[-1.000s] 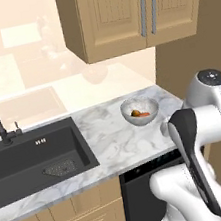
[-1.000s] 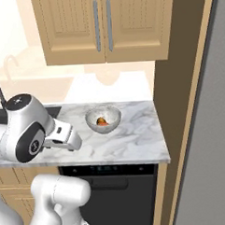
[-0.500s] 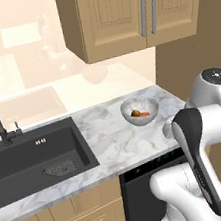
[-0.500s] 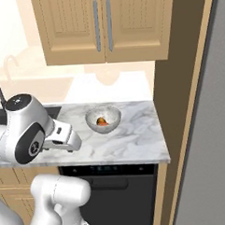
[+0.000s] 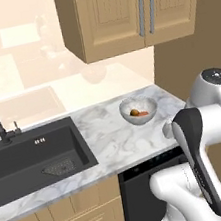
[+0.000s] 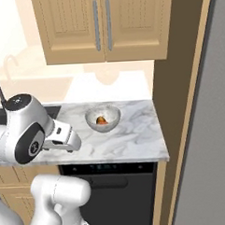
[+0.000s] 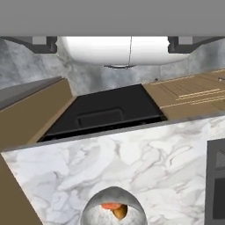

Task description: Take the mango, mushroom, and squash from the freezer and place them in the bowl on the counter.

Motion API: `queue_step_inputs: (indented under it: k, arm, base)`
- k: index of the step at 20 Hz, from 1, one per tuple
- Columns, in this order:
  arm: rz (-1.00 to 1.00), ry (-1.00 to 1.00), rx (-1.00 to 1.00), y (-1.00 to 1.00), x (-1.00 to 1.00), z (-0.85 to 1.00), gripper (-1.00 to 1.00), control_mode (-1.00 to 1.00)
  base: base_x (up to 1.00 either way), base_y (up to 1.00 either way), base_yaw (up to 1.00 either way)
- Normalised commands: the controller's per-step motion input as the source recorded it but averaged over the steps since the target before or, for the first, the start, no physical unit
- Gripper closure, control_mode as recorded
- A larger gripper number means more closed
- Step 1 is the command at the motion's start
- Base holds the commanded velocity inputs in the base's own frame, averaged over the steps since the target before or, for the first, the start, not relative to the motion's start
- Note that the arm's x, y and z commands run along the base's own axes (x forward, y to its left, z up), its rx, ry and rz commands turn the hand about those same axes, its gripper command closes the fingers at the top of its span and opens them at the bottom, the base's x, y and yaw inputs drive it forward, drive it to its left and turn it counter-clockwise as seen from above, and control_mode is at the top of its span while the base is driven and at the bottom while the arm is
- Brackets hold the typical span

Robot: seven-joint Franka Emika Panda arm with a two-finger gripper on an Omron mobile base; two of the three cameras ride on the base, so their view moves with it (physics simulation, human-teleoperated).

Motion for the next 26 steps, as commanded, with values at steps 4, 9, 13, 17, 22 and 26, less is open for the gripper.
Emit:
queue_step_inputs:
  k: [4, 9, 13, 17, 22, 26]
  arm:
    - [0.0, 0.0, 0.0, 0.0, 0.0, 0.0, -1.0, 1.0]
    - [0.0, 0.0, 0.0, 0.0, 0.0, 0.0, -1.0, 1.0]
    - [0.0, 0.0, 0.0, 0.0, 0.0, 0.0, -1.0, 1.0]
    - [0.0, 0.0, 0.0, 0.0, 0.0, 0.0, -1.0, 1.0]
    - [0.0, 0.0, 0.0, 0.0, 0.0, 0.0, -1.0, 1.0]
    - [0.0, 0.0, 0.0, 0.0, 0.0, 0.0, -1.0, 1.0]
  base:
    - [-0.61, 0.0, -0.14]
    - [-0.58, -0.14, -0.29]
    - [-0.38, -0.34, -0.33]
    - [-0.33, -0.42, -0.37]
    - [-0.28, -0.36, -0.35]
    - [-0.02, -0.32, -0.26]
